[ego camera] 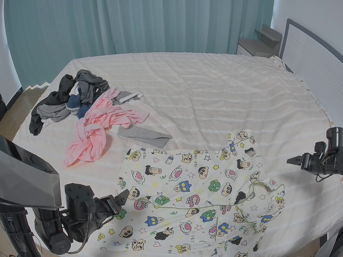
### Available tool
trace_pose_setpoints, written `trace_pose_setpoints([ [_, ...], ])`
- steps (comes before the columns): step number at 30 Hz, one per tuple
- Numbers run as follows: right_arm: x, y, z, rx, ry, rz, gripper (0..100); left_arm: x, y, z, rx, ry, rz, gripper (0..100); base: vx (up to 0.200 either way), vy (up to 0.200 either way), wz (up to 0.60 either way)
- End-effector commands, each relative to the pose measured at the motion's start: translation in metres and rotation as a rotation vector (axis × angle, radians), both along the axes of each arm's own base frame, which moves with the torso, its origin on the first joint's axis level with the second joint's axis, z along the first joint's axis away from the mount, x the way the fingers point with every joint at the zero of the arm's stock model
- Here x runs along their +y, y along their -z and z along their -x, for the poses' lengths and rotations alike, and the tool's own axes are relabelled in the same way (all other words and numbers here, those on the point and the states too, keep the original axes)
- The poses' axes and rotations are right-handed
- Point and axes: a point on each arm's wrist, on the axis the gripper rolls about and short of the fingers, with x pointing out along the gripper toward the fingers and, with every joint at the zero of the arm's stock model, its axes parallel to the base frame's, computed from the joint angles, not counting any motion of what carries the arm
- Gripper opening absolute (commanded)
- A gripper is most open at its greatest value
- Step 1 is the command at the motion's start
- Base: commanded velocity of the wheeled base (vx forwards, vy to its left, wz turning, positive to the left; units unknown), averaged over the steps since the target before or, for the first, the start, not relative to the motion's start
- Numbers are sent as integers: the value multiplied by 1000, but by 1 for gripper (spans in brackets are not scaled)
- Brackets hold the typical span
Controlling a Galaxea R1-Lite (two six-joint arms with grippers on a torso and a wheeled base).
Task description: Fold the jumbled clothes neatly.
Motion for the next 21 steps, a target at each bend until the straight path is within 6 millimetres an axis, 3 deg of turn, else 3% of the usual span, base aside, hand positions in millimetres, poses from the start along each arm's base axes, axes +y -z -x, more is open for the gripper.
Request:
trace_pose_setpoints([
  [1,-19,12,1,-5,-24,27,100,-1,4,0,6,-1,-3,100,0,0,0],
  [8,-16,37,-3,-55,-286,185,100,-1,7,0,23,5,-5,100,0,0,0],
  [17,20,49,-56,-80,-456,187,100,-1,11,0,40,7,-12,100,0,0,0],
  [21,25,48,-64,-39,-451,130,100,-1,11,1,42,9,-13,100,0,0,0],
])
